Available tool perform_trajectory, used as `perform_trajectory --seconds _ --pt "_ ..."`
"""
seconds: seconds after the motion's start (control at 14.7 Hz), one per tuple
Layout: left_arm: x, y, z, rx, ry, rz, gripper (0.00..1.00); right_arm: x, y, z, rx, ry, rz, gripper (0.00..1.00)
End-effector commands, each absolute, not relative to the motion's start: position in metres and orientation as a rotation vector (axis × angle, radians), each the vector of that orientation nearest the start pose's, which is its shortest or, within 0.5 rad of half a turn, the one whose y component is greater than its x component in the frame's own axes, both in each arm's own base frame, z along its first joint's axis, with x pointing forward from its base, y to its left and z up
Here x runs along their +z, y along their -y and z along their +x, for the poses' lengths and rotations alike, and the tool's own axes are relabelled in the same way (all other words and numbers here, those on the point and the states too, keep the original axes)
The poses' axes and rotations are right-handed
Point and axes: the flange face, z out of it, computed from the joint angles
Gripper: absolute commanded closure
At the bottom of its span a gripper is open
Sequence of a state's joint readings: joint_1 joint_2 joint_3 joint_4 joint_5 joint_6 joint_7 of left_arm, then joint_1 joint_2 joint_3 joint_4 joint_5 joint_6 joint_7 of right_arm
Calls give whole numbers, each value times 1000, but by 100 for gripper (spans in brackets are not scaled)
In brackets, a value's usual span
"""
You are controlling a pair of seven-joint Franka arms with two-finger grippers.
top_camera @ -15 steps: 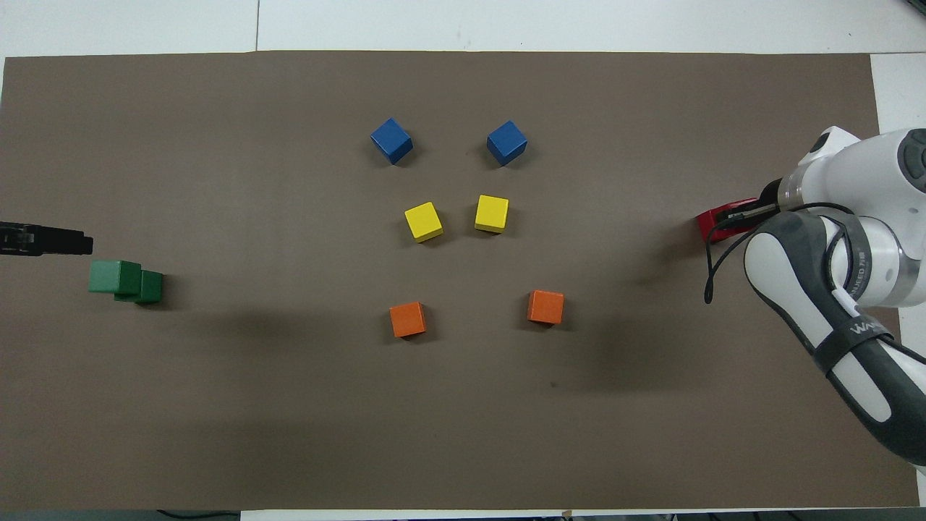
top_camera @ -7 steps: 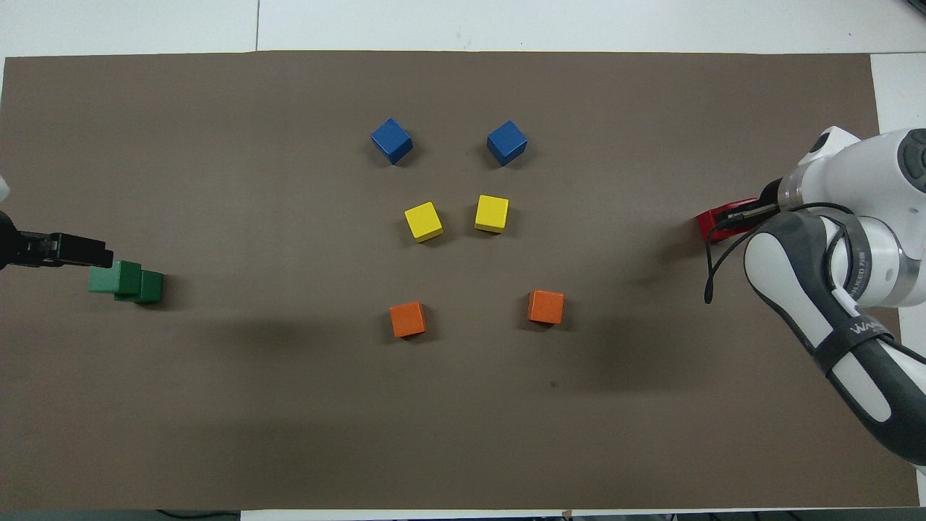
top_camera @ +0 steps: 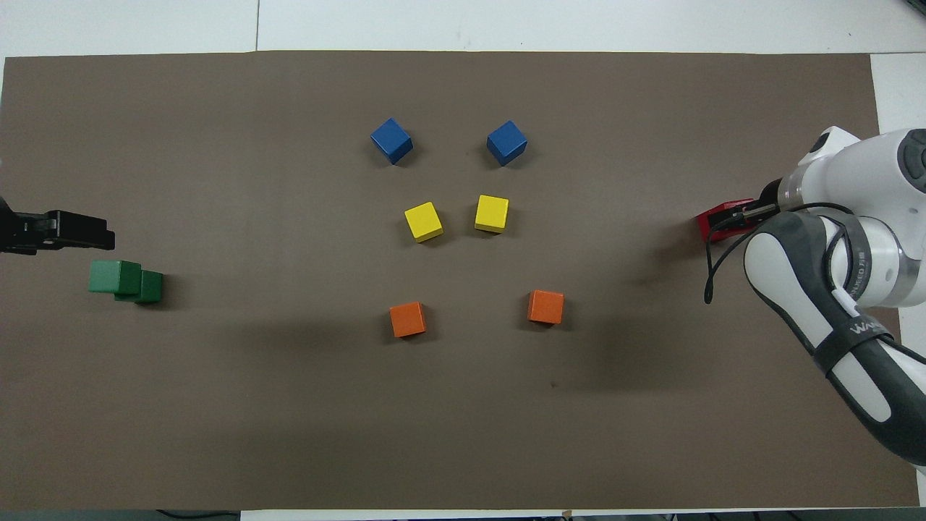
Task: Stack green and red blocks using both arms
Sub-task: 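Open the right gripper and draw it back from the red stack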
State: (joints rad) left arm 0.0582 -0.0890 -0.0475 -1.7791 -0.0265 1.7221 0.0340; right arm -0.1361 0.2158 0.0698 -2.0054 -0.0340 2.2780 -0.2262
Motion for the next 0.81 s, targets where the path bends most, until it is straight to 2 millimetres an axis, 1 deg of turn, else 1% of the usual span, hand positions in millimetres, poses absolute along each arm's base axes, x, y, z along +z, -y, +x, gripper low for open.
perform_trajectory --seconds 0.0,0.07,0.2,0.27,0.34,0.41,0.48,0.54,0.75 --pt "597 0 545 7 -28 -3152 0 361 42 592 -117 295 -3155 0" --pt "602 1 544 14 -30 -3152 0 363 43 593 -108 290 -3154 0" --pt "603 -1 544 17 -28 -3149 0 374 44 596 -110 289 -3155 0" --pt "603 -2 544 17 -28 -3149 0 385 42 600 -98 294 -3154 0" --pt "604 -2 544 15 -32 -3139 0 400 41 603 -69 293 -3152 0" --pt "606 -4 544 20 -37 -3124 0 419 38 605 -48 288 -3149 0" --pt "604 -4 545 31 -37 -3122 0 436 36 605 -27 284 -3146 0" --pt "607 -4 547 20 -37 -3125 0 456 34 601 -31 274 -3148 0" --pt "610 -2 547 15 -44 -3136 0 499 26 581 -26 265 -3149 0"
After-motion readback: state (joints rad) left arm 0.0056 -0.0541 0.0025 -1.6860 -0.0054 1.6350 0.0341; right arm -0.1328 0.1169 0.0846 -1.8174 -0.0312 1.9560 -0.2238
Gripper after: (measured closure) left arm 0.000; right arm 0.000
